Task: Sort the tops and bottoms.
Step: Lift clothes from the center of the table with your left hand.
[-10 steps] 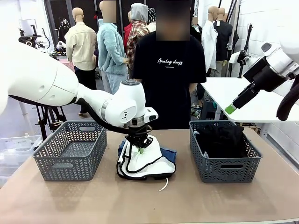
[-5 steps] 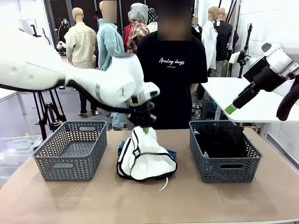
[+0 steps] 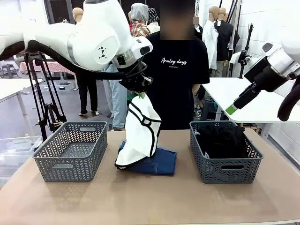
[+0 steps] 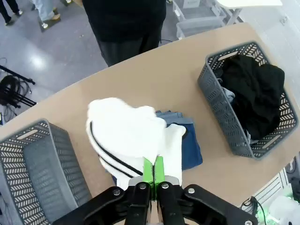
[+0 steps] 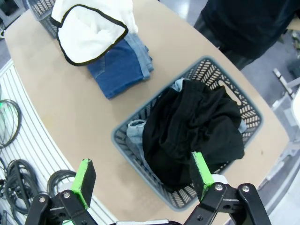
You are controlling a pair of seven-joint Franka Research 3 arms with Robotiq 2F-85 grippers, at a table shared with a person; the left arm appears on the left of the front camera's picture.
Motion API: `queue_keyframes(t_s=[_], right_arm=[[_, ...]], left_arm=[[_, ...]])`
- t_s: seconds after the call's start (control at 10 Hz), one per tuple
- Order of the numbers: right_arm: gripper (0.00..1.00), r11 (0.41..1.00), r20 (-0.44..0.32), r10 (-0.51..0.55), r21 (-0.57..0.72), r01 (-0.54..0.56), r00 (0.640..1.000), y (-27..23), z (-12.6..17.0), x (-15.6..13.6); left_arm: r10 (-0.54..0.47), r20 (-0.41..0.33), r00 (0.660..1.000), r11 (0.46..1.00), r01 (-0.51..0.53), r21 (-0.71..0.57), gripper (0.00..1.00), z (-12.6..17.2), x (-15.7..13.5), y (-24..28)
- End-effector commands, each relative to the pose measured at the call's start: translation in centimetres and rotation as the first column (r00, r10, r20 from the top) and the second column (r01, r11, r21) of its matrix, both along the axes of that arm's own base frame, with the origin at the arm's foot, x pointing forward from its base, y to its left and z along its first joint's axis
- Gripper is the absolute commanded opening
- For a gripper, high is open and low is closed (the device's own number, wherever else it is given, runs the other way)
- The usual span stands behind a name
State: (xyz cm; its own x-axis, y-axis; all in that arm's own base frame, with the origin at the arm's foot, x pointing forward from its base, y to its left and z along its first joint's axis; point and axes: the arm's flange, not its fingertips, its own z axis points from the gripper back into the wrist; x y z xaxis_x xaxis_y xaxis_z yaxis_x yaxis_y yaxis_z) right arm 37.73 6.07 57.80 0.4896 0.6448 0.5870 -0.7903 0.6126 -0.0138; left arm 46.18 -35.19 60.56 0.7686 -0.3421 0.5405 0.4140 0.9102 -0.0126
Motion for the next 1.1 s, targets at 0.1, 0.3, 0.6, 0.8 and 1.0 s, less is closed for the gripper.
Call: queue_keyframes(t_s=[0.1,0.3,0.6,0.8,1.0], right_arm=[[1.0,1.0,0.0,-0.008,0.019,0.008,1.0,0.1,-0.1,0.0],[1.0,1.0,0.0,-0.008,0.019,0.008,1.0,0.1,-0.1,0.0],[1.0,1.0,0.0,-0.008,0.019,0.008,1.0,0.1,-0.1,0.0],[1.0,1.0,0.0,-0.008,0.019,0.008,1.0,0.1,-0.1,0.0],[1.0,1.0,0.0,-0.008,0.019,0.008,1.0,0.1,-0.1,0.0]], left_arm=[[0.0,0.0,1.0,1.0,0.0,0.0,0.0,0.0,0.0,0.0],[0.021,0.083,0.996,1.0,-0.021,0.001,0.0,3.4,0.5,0.9],[0.054,0.241,0.969,0.997,-0.041,-0.06,0.0,10.7,-1.0,1.5],[0.07,0.254,0.965,0.997,-0.059,-0.054,0.0,11.2,-2.1,2.1],[0.038,0.229,0.973,0.998,-0.023,-0.067,0.0,12.1,-1.1,2.1]])
